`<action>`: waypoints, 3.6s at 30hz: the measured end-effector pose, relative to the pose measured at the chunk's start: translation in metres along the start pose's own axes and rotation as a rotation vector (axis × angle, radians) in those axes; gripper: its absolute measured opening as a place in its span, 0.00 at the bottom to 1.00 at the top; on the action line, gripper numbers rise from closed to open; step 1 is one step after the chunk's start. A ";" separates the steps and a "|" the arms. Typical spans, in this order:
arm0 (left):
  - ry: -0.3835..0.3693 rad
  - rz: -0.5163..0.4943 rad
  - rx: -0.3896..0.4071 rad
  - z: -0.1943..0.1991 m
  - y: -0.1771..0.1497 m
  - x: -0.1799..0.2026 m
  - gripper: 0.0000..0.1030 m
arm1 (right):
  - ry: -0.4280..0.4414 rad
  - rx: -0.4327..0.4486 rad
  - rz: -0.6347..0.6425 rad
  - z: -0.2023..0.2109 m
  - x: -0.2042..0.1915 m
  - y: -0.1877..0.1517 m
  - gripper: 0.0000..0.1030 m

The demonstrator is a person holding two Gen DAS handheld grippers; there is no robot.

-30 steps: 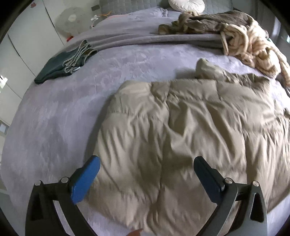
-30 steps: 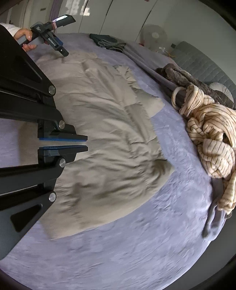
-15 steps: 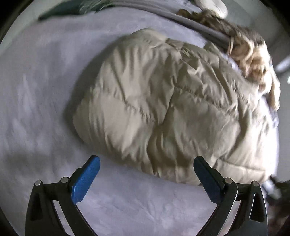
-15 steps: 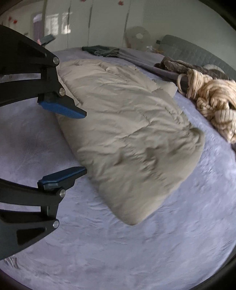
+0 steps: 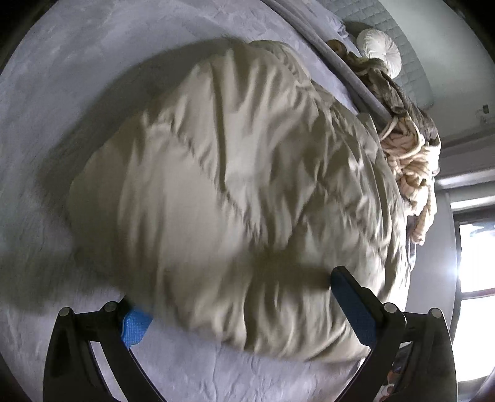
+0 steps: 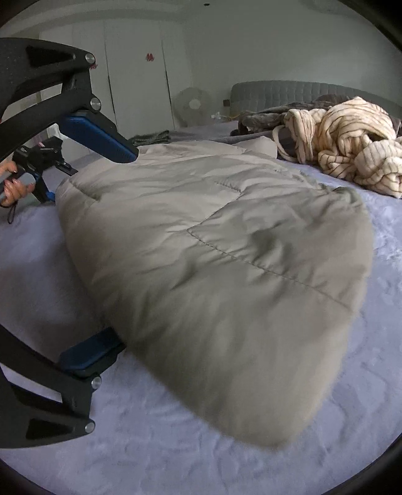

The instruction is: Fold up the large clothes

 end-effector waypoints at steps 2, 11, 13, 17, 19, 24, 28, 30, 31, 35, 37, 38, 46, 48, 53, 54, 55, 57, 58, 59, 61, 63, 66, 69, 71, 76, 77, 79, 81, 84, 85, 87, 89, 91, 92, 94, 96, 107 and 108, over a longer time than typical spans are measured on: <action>-0.015 0.018 0.009 -0.003 0.010 0.001 1.00 | 0.020 -0.008 -0.003 -0.006 -0.004 0.003 1.00; -0.023 0.133 0.113 -0.019 0.036 0.005 0.77 | 0.131 -0.010 -0.038 -0.034 -0.018 0.021 1.00; -0.049 0.104 0.106 -0.015 0.037 0.009 0.45 | 0.137 -0.016 -0.045 -0.033 -0.018 0.022 1.00; -0.041 0.008 0.134 0.003 0.036 0.021 0.21 | 0.097 -0.028 -0.079 -0.029 -0.011 0.023 0.54; 0.008 -0.075 0.155 0.014 0.034 0.031 0.19 | 0.110 -0.028 -0.083 -0.027 -0.009 0.022 0.35; 0.064 -0.242 0.189 0.042 0.021 0.055 0.18 | 0.109 0.003 -0.007 -0.005 -0.025 0.007 0.23; 0.050 -0.332 0.176 0.067 0.004 0.057 0.18 | 0.090 0.019 0.038 0.015 -0.029 -0.017 0.23; 0.049 -0.374 0.161 0.073 -0.006 0.051 0.18 | 0.076 0.023 0.041 0.022 -0.024 -0.029 0.23; 0.048 -0.385 0.157 0.074 -0.010 0.050 0.18 | 0.072 0.026 0.033 0.027 -0.019 -0.038 0.23; 0.028 -0.391 0.137 0.088 -0.038 0.032 0.18 | 0.058 0.025 0.010 0.040 -0.003 -0.066 0.22; 0.026 -0.397 0.133 0.098 -0.058 0.024 0.18 | 0.048 0.011 0.000 0.048 0.006 -0.081 0.22; 0.027 -0.399 0.130 0.102 -0.069 0.020 0.18 | 0.039 0.001 0.004 0.052 0.009 -0.088 0.22; 0.107 -0.340 0.037 0.114 -0.173 -0.036 0.18 | 0.006 -0.101 0.020 0.090 0.048 -0.131 0.22; 0.128 -0.291 0.000 0.109 -0.191 -0.052 0.18 | -0.020 -0.124 0.029 0.098 0.060 -0.137 0.23; 0.271 -0.213 0.014 0.122 -0.204 -0.081 0.52 | -0.118 -0.144 0.024 0.114 0.071 -0.136 0.45; 0.280 -0.207 0.019 0.127 -0.205 -0.082 0.52 | -0.159 -0.132 0.048 0.124 0.071 -0.136 0.48; 0.298 -0.201 0.028 0.137 -0.205 -0.085 0.52 | -0.185 -0.122 0.066 0.132 0.070 -0.135 0.48; 0.353 -0.191 0.063 0.156 -0.204 -0.092 0.52 | -0.252 -0.080 0.085 0.152 0.072 -0.132 0.48; 0.388 -0.191 0.097 0.169 -0.202 -0.095 0.52 | -0.305 -0.045 0.090 0.165 0.075 -0.129 0.48; 0.412 -0.193 0.128 0.178 -0.199 -0.095 0.52 | -0.340 -0.017 0.094 0.173 0.075 -0.125 0.47; 0.441 -0.204 0.188 0.193 -0.189 -0.087 0.52 | -0.402 0.055 0.126 0.191 0.071 -0.120 0.29; 0.427 -0.214 0.202 0.197 -0.183 -0.083 0.52 | -0.470 0.100 0.170 0.202 0.065 -0.118 0.25; 0.431 -0.247 0.181 0.177 -0.172 -0.072 0.52 | -0.584 0.190 0.283 0.215 0.046 -0.115 0.20; 0.538 -0.283 0.107 0.133 -0.164 -0.079 0.52 | -0.638 0.254 0.358 0.234 0.036 -0.118 0.20; 0.581 -0.299 0.075 0.109 -0.158 -0.080 0.52 | -0.597 0.217 0.359 0.228 0.033 -0.118 0.20; 0.622 -0.330 0.061 0.094 -0.145 -0.077 0.64 | -0.684 0.080 0.340 0.182 0.065 -0.104 0.20; 0.621 -0.328 0.056 0.092 -0.143 -0.077 0.66 | -0.709 0.048 0.319 0.176 0.079 -0.104 0.20; 0.611 -0.325 0.040 0.090 -0.139 -0.078 0.67 | -0.719 0.029 0.293 0.174 0.095 -0.107 0.18; 0.617 -0.330 0.026 0.089 -0.137 -0.077 0.67 | -0.721 0.013 0.270 0.173 0.106 -0.111 0.18; 0.646 -0.324 0.019 0.093 -0.138 -0.074 0.67 | -0.725 -0.002 0.249 0.174 0.111 -0.114 0.17; 0.654 -0.319 0.018 0.096 -0.139 -0.071 0.67 | -0.730 -0.006 0.245 0.176 0.109 -0.114 0.18; 0.653 -0.312 0.020 0.104 -0.140 -0.066 0.67 | -0.731 -0.004 0.240 0.182 0.103 -0.115 0.18; 0.633 -0.315 0.022 0.112 -0.144 -0.056 0.67 | -0.717 0.001 0.249 0.188 0.093 -0.117 0.21; 0.618 -0.332 0.020 0.119 -0.149 -0.046 0.67 | -0.710 0.001 0.269 0.192 0.083 -0.120 0.21; 0.613 -0.340 0.018 0.122 -0.151 -0.044 0.67 | -0.712 0.000 0.285 0.193 0.077 -0.122 0.21; 0.608 -0.358 0.025 0.127 -0.158 -0.035 0.74 | -0.720 -0.003 0.310 0.194 0.069 -0.126 0.21; 0.609 -0.376 0.046 0.133 -0.160 -0.027 1.00 | -0.724 -0.010 0.334 0.195 0.063 -0.128 0.21; 0.607 -0.460 0.068 0.147 -0.189 0.014 1.00 | -0.767 -0.012 0.489 0.183 0.026 -0.155 0.44; 0.606 -0.463 0.069 0.148 -0.192 0.017 1.00 | -0.769 -0.009 0.503 0.183 0.022 -0.157 0.45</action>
Point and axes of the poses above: each gripper's, at about its wrist camera, not at the fingertips, and z roughly against the way its jaws point, x to its right, y to its top, the point moved 9 cm from there along -z, roughly the way its jaws point, and after that the axes turned 8 degrees about -x, right-handed, at the moved point
